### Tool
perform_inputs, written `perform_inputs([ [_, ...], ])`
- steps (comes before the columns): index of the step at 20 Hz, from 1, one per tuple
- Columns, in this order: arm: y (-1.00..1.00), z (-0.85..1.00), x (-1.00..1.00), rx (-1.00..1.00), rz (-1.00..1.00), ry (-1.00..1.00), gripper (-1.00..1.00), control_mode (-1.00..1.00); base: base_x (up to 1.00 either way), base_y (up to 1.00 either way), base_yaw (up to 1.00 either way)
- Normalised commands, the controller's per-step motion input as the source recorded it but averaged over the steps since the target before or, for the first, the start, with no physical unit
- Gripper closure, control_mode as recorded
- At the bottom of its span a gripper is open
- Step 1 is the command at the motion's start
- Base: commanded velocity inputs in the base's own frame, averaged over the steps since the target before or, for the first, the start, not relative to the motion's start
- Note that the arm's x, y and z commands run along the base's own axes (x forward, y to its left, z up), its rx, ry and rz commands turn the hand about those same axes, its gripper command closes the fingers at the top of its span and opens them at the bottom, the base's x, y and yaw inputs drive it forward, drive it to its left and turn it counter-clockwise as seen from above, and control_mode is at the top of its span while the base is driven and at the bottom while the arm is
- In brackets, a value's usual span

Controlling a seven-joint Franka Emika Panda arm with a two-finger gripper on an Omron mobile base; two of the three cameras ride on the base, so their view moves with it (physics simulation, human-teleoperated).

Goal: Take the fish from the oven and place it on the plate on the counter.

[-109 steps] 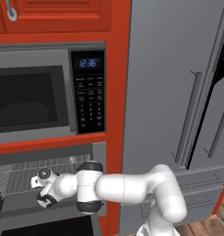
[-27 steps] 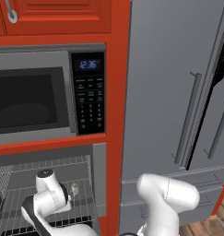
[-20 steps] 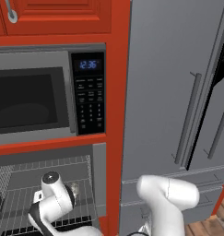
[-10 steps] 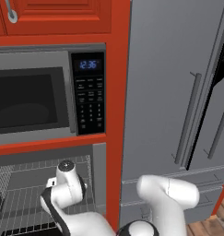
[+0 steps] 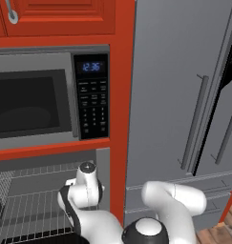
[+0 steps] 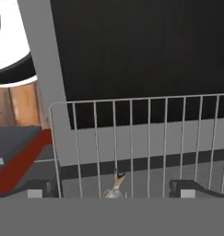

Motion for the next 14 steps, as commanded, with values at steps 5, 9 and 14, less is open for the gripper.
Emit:
perform_inputs([
  [5,-0.03,-0.14,0.37,0.00,0.00,0.00,-1.00,-1.00,0.00,0.00,0.00],
  [9,0.00,-0.11,0.52,0.00,-0.01,0.00,-1.00,-1.00,0.00,0.00,0.00],
  [14,0.00,-0.05,0.59,0.00,0.00,0.00,-1.00,-1.00,0.00,0.00,0.00],
])
